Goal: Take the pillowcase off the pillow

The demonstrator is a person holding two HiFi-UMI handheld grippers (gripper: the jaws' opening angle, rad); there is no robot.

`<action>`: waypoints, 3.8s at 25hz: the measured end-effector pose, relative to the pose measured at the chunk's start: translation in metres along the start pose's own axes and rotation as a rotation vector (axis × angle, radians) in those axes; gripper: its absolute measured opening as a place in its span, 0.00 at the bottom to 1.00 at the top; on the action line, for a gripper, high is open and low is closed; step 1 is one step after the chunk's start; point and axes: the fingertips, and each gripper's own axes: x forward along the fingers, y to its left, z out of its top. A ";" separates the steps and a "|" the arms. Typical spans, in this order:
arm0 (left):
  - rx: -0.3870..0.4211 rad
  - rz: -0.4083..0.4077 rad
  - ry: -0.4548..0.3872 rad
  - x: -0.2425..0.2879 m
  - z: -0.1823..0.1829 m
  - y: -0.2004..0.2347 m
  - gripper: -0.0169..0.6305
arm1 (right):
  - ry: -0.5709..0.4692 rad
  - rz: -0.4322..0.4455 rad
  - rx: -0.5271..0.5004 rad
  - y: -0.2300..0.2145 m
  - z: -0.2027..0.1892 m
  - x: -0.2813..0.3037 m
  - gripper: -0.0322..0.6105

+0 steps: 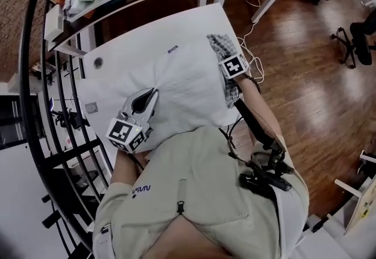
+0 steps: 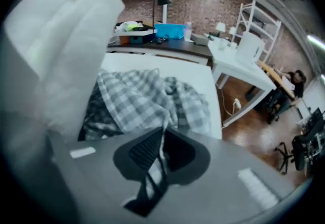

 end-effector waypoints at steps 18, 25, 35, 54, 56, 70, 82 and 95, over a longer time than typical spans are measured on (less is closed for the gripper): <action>-0.175 0.558 0.209 -0.130 -0.073 0.096 0.58 | -0.466 0.225 0.063 0.128 -0.012 -0.139 0.49; -0.309 0.608 0.193 -0.112 -0.140 0.118 0.60 | -0.462 0.239 0.178 0.128 -0.005 -0.098 0.43; -0.264 0.455 -0.076 -0.102 -0.027 0.112 0.05 | -0.799 0.010 0.141 0.104 0.077 -0.188 0.07; -0.071 0.701 -0.083 -0.099 -0.033 0.134 0.14 | -0.759 -0.139 -0.163 0.114 0.075 -0.174 0.25; -0.111 0.662 0.069 -0.079 -0.082 0.149 0.15 | -0.623 -0.112 -0.187 0.121 0.063 -0.124 0.20; -0.076 0.586 0.077 -0.055 -0.120 0.108 0.04 | -0.558 -0.086 -0.114 0.149 0.036 -0.103 0.06; -0.025 0.610 -0.080 -0.096 -0.082 0.059 0.04 | -0.723 -0.112 0.023 0.151 0.020 -0.173 0.06; -0.011 0.693 -0.098 -0.083 -0.072 -0.121 0.04 | -0.882 0.036 -0.052 0.153 -0.070 -0.250 0.05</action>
